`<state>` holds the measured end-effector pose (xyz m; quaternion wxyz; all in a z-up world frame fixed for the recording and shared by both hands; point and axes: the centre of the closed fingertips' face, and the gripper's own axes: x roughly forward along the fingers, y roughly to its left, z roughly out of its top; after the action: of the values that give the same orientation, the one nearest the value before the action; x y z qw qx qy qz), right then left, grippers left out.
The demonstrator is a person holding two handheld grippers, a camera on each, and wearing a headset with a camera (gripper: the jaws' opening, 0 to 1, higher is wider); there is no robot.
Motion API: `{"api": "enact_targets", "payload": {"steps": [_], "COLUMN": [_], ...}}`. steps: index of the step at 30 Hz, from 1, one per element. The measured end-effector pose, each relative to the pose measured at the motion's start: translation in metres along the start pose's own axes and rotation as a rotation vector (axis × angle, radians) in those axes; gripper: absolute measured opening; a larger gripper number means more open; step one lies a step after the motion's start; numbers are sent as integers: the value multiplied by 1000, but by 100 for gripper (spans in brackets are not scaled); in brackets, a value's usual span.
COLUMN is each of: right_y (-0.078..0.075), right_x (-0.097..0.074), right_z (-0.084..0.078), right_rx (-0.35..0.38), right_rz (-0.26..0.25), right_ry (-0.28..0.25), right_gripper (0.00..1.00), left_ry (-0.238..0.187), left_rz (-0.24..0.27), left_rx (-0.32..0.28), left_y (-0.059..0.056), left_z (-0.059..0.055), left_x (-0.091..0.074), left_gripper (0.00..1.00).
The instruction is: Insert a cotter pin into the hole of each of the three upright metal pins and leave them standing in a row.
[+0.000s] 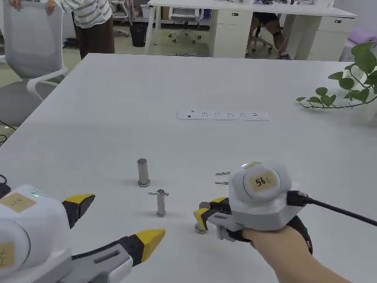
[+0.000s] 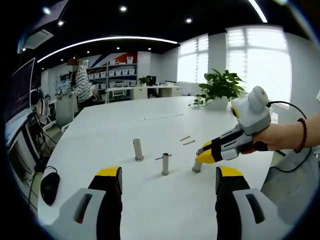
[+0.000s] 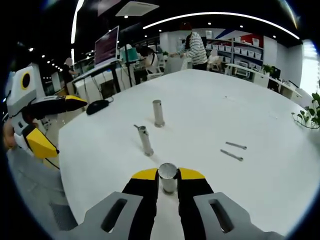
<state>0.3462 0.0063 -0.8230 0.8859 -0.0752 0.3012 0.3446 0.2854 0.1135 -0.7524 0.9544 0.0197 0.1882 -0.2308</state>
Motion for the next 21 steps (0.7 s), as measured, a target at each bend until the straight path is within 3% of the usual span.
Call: {"api": "enact_targets", "payload": {"steps": [11,21], "right_y": [7,10], "right_x": [0,-15], "right_z": [-2,20], "right_rx": [25,31], "right_rz": [42,102], "right_ry": [-12,-62], "right_gripper": [25,37], "left_ry": [12,7], "left_rz": [2,0], "left_rx": [0,4], "left_y": [2,2], "left_z": [-3,-2], "left_x": [0,1], "left_gripper": [76,78]}}
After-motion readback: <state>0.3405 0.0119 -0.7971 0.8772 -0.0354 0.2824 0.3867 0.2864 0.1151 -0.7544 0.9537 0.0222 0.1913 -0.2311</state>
